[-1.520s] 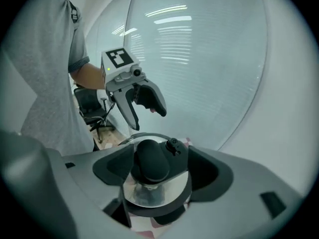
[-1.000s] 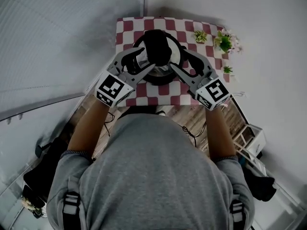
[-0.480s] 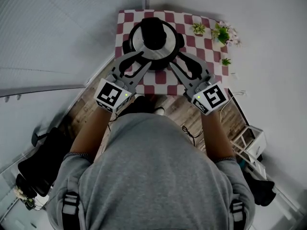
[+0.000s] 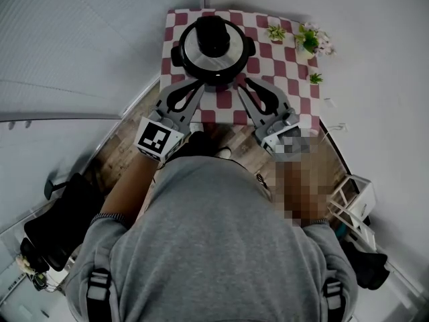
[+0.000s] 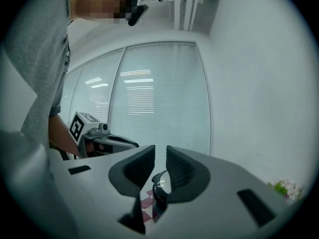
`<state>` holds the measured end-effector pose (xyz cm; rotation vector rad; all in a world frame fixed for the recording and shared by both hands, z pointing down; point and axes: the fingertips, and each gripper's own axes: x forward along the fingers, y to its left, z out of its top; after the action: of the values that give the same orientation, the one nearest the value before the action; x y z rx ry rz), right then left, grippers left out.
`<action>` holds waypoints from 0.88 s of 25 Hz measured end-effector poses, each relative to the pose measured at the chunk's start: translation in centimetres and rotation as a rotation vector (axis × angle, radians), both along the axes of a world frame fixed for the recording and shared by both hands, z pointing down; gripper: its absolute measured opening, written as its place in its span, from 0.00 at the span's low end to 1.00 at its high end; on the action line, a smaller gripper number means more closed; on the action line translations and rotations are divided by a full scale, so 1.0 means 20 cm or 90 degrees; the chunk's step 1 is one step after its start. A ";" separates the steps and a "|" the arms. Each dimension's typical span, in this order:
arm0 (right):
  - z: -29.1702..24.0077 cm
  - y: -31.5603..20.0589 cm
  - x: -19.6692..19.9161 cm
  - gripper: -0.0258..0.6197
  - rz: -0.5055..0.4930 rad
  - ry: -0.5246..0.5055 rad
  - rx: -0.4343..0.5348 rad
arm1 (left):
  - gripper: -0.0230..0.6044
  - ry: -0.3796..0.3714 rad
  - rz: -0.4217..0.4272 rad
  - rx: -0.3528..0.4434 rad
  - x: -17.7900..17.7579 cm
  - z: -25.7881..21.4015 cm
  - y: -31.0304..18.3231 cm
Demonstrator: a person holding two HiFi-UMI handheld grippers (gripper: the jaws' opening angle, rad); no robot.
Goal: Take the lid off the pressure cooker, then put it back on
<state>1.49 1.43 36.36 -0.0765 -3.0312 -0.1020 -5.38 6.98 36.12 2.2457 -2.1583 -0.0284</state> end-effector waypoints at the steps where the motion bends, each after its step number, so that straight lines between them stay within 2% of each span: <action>1: 0.00 0.01 0.02 0.16 0.000 -0.001 -0.001 | 0.08 0.005 0.000 0.001 0.01 0.01 0.01; 8: 0.06 0.05 0.12 0.05 0.022 -0.004 -0.004 | 0.06 0.003 0.015 0.003 0.12 0.04 0.05; 17: 0.09 0.00 0.19 0.05 0.054 -0.009 -0.005 | 0.06 -0.021 -0.004 0.008 0.14 0.06 0.10; 22: 0.06 -0.01 0.20 0.05 0.061 -0.016 -0.005 | 0.06 -0.013 -0.025 0.010 0.11 0.04 0.12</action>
<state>5.57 1.21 37.64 0.0690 -3.0537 -0.0836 -3.19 9.35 36.96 2.2216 -2.2198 -0.0241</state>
